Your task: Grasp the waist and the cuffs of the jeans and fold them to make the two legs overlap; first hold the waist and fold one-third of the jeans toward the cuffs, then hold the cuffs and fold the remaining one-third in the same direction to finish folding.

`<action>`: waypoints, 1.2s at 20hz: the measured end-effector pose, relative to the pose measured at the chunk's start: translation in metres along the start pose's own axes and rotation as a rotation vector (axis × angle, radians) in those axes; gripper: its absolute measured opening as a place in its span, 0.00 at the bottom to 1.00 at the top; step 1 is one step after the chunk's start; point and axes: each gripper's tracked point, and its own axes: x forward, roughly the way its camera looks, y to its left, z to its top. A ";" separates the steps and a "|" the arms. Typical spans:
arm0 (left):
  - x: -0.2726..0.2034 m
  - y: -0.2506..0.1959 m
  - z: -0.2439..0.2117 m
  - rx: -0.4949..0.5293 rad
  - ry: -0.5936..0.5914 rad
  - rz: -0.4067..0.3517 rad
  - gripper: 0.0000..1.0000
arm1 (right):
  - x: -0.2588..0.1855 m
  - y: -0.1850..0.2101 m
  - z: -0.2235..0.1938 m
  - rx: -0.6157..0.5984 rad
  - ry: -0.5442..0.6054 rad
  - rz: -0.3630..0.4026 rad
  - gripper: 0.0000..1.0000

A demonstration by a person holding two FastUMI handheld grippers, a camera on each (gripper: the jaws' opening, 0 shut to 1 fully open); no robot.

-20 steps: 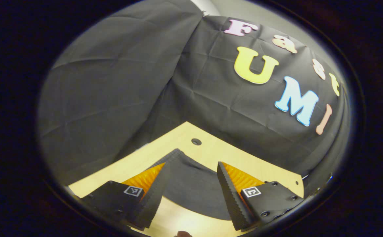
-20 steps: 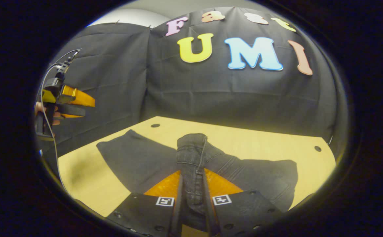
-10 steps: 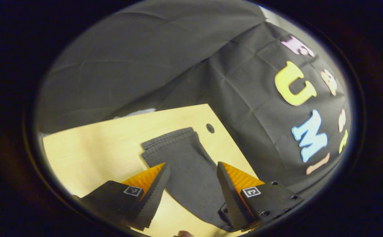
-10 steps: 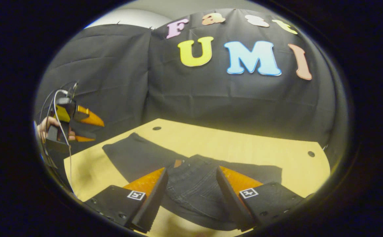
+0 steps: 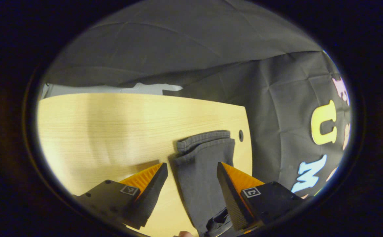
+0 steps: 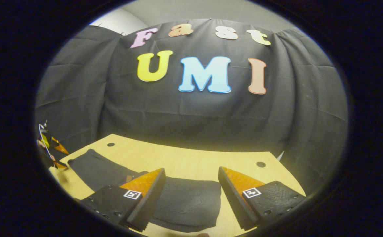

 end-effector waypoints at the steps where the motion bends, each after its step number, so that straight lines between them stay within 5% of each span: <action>1: 0.006 0.003 0.001 0.001 0.003 0.012 0.96 | 0.000 -0.006 0.002 0.003 0.005 -0.022 0.95; 14: 0.054 -0.062 -0.004 0.059 -0.007 -0.074 0.93 | 0.003 -0.040 0.003 0.068 0.058 -0.138 0.95; 21: 0.081 -0.080 -0.021 0.173 -0.015 -0.162 0.36 | 0.002 -0.040 -0.004 0.065 0.089 -0.145 0.94; 22: 0.087 -0.079 -0.016 0.163 -0.045 -0.167 0.40 | 0.000 -0.041 -0.005 0.061 0.091 -0.144 0.94; 24: 0.088 -0.079 -0.022 0.126 -0.035 -0.215 0.19 | -0.001 -0.042 -0.005 0.055 0.093 -0.146 0.95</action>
